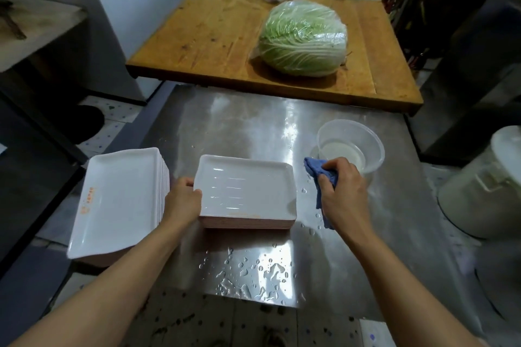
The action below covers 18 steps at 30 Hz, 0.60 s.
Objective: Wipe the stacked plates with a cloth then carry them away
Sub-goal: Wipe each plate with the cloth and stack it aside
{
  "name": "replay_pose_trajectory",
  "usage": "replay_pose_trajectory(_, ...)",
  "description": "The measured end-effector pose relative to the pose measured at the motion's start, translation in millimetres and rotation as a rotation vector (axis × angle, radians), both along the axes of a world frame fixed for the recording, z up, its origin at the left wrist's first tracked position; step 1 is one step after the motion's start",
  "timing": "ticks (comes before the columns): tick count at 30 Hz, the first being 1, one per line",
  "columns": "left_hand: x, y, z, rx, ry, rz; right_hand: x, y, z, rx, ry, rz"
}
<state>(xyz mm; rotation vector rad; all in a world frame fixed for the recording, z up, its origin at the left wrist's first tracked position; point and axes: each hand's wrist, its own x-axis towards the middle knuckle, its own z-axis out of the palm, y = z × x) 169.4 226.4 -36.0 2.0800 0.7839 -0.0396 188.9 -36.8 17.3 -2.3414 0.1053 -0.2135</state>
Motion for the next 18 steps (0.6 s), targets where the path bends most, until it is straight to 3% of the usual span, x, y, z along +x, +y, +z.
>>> replay_pose_trajectory(3, -1.1, -5.7, 4.3, -0.213, 0.011, 0.061, 2.4, -6.4, -0.1, 0.008, -0.001, -0.01)
replay_pose_trajectory(8, 9.0, -28.4, 24.7, -0.286, -0.062, 0.054, 11.7, -25.6, 4.5, -0.007, -0.023, -0.052)
replay_pose_trajectory(11, 28.7, -55.2, 50.5, -0.516, -0.162, 0.044, 17.2, -39.3, 10.0, 0.019, -0.045, -0.08)
replay_pose_trajectory(14, 54.5, -82.1, 71.3, -0.503, -0.212, -0.038, 23.4, -55.1, 13.9, 0.04, -0.074, -0.103)
replay_pose_trajectory(18, 86.0, -118.6, 82.9, -0.294, -0.259, -0.187, 29.6, -75.9, 17.3, 0.046, -0.093, -0.14)
